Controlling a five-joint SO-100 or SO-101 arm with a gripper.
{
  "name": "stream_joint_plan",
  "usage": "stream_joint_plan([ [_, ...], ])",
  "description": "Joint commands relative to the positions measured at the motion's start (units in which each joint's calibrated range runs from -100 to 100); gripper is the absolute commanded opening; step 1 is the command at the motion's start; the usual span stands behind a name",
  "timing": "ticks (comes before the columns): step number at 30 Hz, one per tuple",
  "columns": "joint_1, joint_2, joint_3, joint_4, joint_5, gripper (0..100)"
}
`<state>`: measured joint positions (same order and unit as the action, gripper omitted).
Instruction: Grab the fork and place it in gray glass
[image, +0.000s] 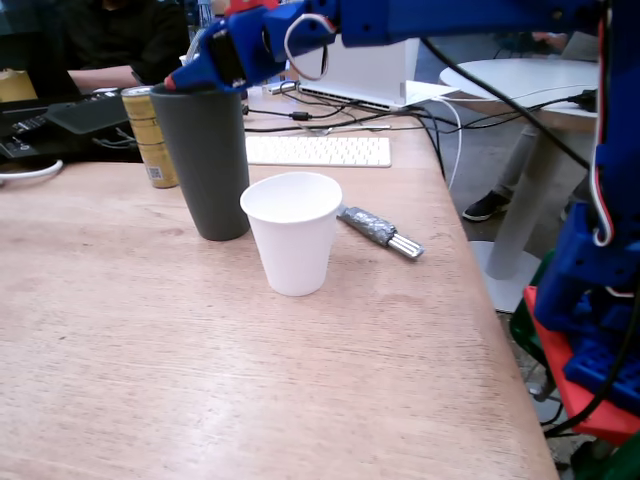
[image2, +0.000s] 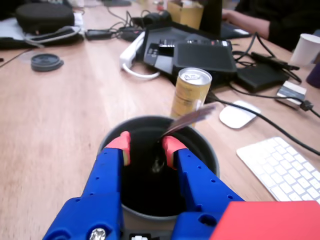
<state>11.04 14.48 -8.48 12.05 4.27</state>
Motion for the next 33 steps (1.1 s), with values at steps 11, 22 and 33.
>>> stream_joint_plan([
  [11,-0.2,-4.4,-1.5,-0.1,-0.1,16],
  [22,-1.6,-30.7,14.3,0.2,-0.1,16],
  [33,-8.2,-61.8,43.6,0.2,-0.2,16],
])
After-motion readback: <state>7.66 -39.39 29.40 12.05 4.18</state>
